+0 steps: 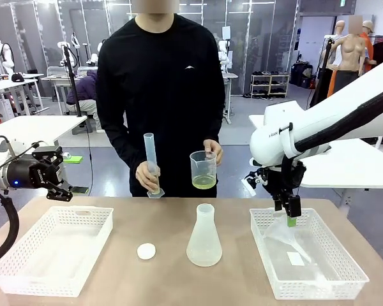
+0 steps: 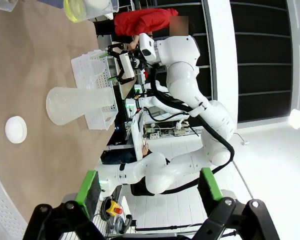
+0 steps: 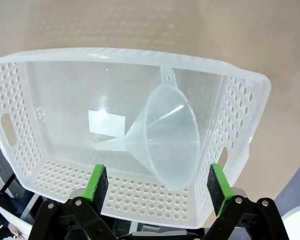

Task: Prepare the solutions needed for the experiment.
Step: Pick up the Plastic Funnel and insert it into the Big flask.

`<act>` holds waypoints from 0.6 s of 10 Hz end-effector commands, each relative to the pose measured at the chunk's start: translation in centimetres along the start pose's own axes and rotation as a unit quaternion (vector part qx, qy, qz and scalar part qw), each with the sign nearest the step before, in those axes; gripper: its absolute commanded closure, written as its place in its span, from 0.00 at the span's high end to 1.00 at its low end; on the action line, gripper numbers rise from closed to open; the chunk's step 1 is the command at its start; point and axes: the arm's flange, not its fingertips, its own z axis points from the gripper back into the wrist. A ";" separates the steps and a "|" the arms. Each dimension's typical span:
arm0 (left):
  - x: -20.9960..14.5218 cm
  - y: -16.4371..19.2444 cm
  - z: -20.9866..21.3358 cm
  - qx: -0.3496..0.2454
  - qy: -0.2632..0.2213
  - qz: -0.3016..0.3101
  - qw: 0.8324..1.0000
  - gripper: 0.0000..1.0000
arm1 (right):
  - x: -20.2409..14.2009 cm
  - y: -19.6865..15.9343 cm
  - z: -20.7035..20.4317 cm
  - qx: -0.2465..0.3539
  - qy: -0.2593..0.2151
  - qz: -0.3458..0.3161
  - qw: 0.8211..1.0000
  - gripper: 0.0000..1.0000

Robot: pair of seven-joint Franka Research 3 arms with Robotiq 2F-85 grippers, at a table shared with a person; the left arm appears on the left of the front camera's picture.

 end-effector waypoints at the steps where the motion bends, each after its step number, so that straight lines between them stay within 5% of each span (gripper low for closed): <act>1: 0.1 -0.1 0.0 -0.001 -0.005 -0.001 1.000 1.00 | 0.0 -1.0 -0.1 0.015 0.001 0.023 1.000 1.00; 6: 0.1 -0.1 0.0 -0.001 -0.005 -0.001 1.000 1.00 | 0.6 -1.0 -1.2 0.060 0.028 0.045 0.997 1.00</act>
